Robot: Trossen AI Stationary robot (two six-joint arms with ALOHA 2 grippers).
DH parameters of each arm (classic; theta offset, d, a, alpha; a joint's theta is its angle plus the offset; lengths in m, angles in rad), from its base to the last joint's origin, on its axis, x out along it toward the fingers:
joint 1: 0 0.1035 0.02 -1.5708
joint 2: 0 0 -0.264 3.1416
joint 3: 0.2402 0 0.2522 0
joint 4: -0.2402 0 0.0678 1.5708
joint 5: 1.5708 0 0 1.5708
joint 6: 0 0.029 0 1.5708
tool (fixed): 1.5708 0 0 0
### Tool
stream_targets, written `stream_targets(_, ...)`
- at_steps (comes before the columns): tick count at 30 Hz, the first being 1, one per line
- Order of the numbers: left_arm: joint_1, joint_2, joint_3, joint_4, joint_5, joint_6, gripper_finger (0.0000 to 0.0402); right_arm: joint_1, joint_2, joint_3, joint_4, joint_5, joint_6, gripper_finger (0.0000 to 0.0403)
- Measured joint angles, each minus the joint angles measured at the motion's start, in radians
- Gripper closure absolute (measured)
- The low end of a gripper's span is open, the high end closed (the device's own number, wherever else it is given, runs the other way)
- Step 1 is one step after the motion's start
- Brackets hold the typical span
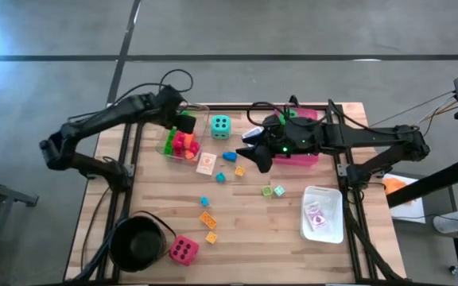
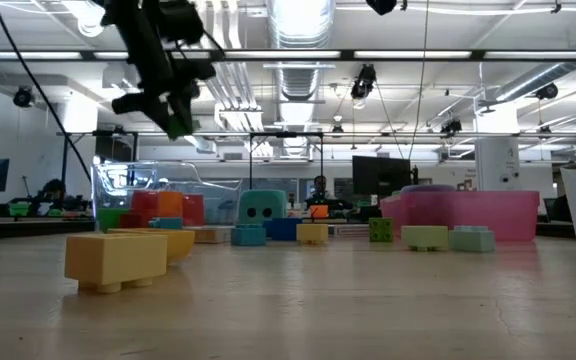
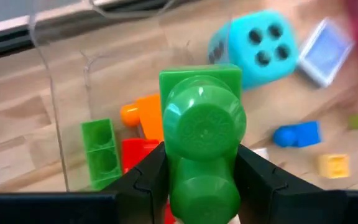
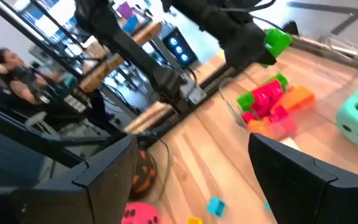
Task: Pick & Place Toys
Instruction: Put the green game piece into the transparent bin
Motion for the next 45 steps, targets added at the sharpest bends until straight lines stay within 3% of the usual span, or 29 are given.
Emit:
stream_targets(16, 0.005, 0.277, 0.001, 0.014, 0.010, 0.035, 0.0269, 0.023, 0.001, -0.002, -0.116, 0.018, 0.038, 0.0104)
stream_targets(45, -0.014, 0.377, 0.000, -0.005, -0.013, 0.007, 0.0269, 0.032, 0.002, -0.002, -0.116, 0.018, 0.033, 0.0104)
